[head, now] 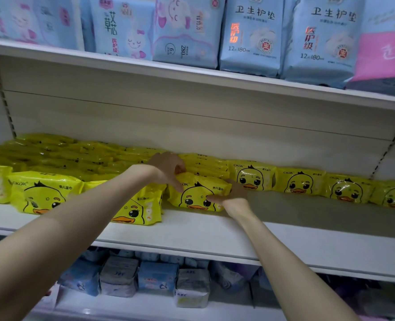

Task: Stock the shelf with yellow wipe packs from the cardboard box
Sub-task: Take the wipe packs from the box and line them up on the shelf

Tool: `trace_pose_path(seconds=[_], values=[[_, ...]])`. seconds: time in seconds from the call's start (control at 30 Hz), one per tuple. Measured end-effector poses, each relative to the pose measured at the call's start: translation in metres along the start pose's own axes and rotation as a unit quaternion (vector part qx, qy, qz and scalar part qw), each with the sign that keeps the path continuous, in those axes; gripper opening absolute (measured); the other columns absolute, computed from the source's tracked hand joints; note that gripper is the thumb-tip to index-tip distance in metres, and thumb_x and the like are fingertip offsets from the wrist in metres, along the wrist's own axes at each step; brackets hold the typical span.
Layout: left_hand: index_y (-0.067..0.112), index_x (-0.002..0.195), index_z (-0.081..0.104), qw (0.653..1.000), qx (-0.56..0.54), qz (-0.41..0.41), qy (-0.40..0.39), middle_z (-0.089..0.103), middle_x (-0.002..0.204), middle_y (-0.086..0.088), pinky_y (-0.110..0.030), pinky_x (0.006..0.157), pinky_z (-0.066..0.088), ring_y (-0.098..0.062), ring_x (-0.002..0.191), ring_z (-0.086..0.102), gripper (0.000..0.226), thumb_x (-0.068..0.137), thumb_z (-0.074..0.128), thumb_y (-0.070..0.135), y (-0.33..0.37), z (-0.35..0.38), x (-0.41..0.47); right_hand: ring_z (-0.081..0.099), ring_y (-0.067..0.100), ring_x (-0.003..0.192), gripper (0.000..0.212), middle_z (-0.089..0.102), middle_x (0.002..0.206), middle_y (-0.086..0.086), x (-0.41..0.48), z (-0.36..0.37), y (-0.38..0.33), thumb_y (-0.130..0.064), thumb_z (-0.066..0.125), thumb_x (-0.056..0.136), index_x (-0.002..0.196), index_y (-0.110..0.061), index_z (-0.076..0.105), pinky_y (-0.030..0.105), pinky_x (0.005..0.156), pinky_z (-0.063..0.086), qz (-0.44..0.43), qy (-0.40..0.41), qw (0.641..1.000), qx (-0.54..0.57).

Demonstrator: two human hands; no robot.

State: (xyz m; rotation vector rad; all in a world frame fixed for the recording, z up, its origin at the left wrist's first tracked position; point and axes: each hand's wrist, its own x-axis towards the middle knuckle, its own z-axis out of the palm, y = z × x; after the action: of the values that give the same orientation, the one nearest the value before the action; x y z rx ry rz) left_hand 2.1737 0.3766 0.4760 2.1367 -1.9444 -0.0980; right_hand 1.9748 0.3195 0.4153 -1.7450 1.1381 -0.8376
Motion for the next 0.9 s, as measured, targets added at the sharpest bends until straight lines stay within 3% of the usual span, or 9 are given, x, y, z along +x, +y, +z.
trace_pose_path(seconds=[0.07,0.17,0.23,0.33,0.43,0.63,0.77,0.9], values=[[0.017,0.105,0.065,1.0,0.024,0.001,0.015,0.062,0.097,0.001,-0.027,0.071,0.035,-0.02,0.09,0.055,0.055,0.06,0.084,0.041,0.004,0.002,0.002,0.06,0.017,0.075,0.071,0.062,0.096,0.006,-0.002,0.001,0.004,-0.006,0.085,0.064,0.126,-0.006,0.05,0.012,0.054,0.048,-0.012,0.0,1.0,0.016],[0.017,0.098,0.064,0.999,0.037,0.0,0.027,0.059,0.088,0.003,-0.027,0.072,0.032,-0.019,0.086,0.054,0.05,0.06,0.084,0.041,0.006,0.002,0.004,0.052,0.013,0.084,0.079,0.057,0.11,0.006,-0.005,-0.002,0.008,0.003,0.083,0.064,0.13,-0.008,0.042,0.003,0.048,0.042,-0.012,-0.016,0.999,0.043],[0.018,0.095,0.064,0.999,0.038,-0.003,0.029,0.059,0.086,0.003,-0.028,0.073,0.033,-0.02,0.085,0.055,0.047,0.06,0.084,0.041,0.006,0.003,0.006,0.051,0.013,0.086,0.075,0.053,0.102,0.002,-0.001,-0.003,0.01,0.001,0.083,0.065,0.126,-0.01,0.041,0.004,0.047,0.041,-0.009,-0.018,0.999,0.036],[0.018,0.094,0.064,0.998,0.047,-0.007,0.038,0.059,0.086,0.004,-0.028,0.074,0.034,-0.019,0.083,0.053,0.045,0.061,0.084,0.041,0.006,0.004,0.008,0.052,0.015,0.074,0.058,0.052,0.082,-0.001,0.009,-0.001,0.015,-0.005,0.087,0.061,0.102,-0.009,0.047,0.011,0.048,0.042,-0.009,0.007,1.0,0.008],[0.018,0.092,0.064,0.998,0.049,-0.01,0.047,0.059,0.086,0.003,-0.028,0.075,0.033,-0.019,0.082,0.052,0.042,0.062,0.083,0.04,0.006,0.006,0.008,0.056,0.018,0.082,0.059,0.057,0.091,0.003,0.012,0.001,0.019,-0.01,0.089,0.058,0.102,-0.009,0.048,0.024,0.062,0.047,-0.004,0.016,1.0,-0.006],[0.019,0.097,0.064,0.997,0.051,-0.016,0.06,0.058,0.089,0.003,-0.029,0.075,0.031,-0.02,0.089,0.052,0.043,0.064,0.081,0.04,0.007,0.007,0.002,0.047,0.002,0.066,0.053,0.049,0.081,-0.004,0.007,0.0,0.019,-0.006,0.085,0.064,0.097,-0.011,0.044,0.006,0.043,0.037,-0.025,0.024,0.999,0.01],[0.019,0.111,0.061,0.997,0.009,-0.026,0.071,0.062,0.101,0.002,-0.031,0.082,0.034,-0.019,0.093,0.052,0.055,0.065,0.081,0.043,0.008,0.004,-0.006,0.057,0.013,0.078,0.052,0.052,0.083,-0.004,0.001,-0.002,0.018,-0.004,0.084,0.065,0.098,-0.013,0.045,0.008,0.052,0.042,-0.044,0.051,0.997,0.036],[0.018,0.118,0.059,0.994,-0.08,-0.024,0.074,0.06,0.112,0.002,-0.032,0.087,0.044,-0.02,0.1,0.054,0.059,0.067,0.082,0.038,0.016,-0.002,-0.019,0.055,0.006,0.08,0.059,0.055,0.088,-0.007,-0.01,-0.01,0.013,-0.006,0.083,0.067,0.112,-0.011,0.046,0.003,0.054,0.041,-0.068,0.063,0.995,0.033]])
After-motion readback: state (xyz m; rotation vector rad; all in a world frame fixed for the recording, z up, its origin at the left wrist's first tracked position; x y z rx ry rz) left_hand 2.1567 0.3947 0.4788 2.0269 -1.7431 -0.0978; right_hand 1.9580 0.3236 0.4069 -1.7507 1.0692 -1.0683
